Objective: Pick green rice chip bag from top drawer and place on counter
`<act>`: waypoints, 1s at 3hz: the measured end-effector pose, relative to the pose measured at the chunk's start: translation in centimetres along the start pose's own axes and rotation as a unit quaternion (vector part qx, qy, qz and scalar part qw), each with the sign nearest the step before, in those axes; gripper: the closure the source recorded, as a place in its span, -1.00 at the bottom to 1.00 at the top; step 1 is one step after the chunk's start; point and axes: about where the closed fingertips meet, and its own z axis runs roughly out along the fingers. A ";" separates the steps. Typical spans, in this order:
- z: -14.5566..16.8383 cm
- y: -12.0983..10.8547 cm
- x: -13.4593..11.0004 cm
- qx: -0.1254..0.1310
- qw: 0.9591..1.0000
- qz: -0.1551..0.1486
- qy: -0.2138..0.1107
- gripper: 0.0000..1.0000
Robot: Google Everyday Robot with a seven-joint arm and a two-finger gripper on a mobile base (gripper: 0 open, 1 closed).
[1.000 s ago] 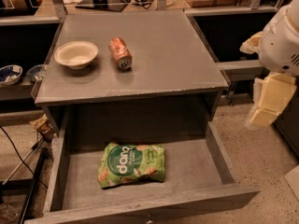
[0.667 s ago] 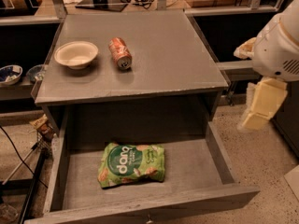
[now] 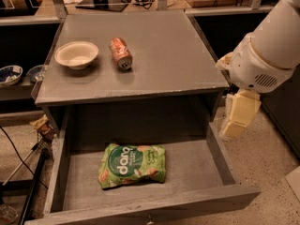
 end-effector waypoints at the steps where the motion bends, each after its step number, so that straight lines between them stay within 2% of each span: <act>1: 1.6 0.8 -0.8 -0.005 1.000 0.001 -0.001 -1.00; 3: 7.0 1.9 -3.5 -0.047 0.998 -0.022 -0.017 -1.00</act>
Offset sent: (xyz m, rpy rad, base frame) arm 0.0059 0.0585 -0.0747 0.0346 0.0857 0.0804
